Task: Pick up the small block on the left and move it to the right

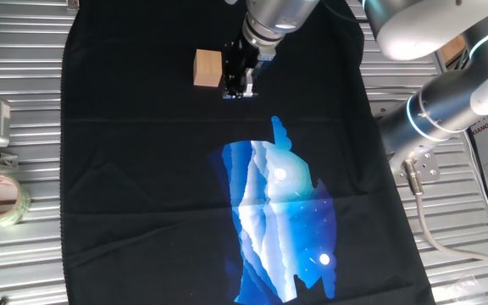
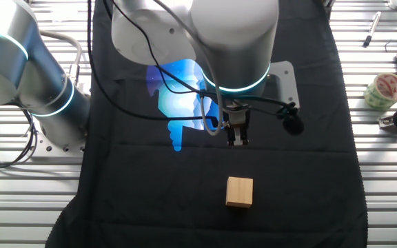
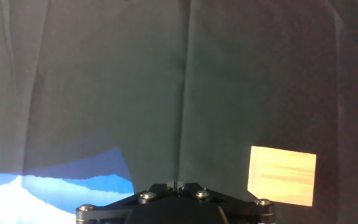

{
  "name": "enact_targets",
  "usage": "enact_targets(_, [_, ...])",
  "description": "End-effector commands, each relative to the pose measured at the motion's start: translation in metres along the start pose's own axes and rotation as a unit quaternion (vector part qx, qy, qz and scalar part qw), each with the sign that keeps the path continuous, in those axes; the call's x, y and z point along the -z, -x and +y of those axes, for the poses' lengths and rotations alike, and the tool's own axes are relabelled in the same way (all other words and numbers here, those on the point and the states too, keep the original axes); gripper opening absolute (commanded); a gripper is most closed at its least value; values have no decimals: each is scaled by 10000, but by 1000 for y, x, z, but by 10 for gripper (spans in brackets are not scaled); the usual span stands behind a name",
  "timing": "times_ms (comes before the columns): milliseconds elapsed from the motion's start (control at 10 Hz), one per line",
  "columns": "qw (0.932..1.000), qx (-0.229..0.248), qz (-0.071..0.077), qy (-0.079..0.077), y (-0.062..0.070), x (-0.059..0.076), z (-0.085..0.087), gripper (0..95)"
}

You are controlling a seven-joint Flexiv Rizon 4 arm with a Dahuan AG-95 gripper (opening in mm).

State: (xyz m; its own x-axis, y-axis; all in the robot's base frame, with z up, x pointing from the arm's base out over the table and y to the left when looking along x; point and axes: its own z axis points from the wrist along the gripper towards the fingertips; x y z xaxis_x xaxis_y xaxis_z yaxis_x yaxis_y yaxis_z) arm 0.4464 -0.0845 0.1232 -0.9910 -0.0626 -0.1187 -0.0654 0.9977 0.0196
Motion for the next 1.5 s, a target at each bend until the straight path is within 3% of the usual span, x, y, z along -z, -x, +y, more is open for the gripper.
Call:
enact_targets(100, [9999, 128, 18, -2, -1, 1, 0, 0])
enact_targets(200, [9999, 143, 21, 2, -1, 1, 0, 0])
enact_targets(600, [9998, 215, 12, 50, -1, 1, 0, 760])
enact_targets(700, [9996, 264, 3, 41, -1, 1, 0, 760])
enact_targets(800, [9997, 259, -17, 52, -1, 1, 0, 950])
enact_targets(1200, [9997, 169, -15, 190, -1, 1, 0, 950])
enact_targets(1500, [9998, 168, 1, 62, -1, 1, 0, 950])
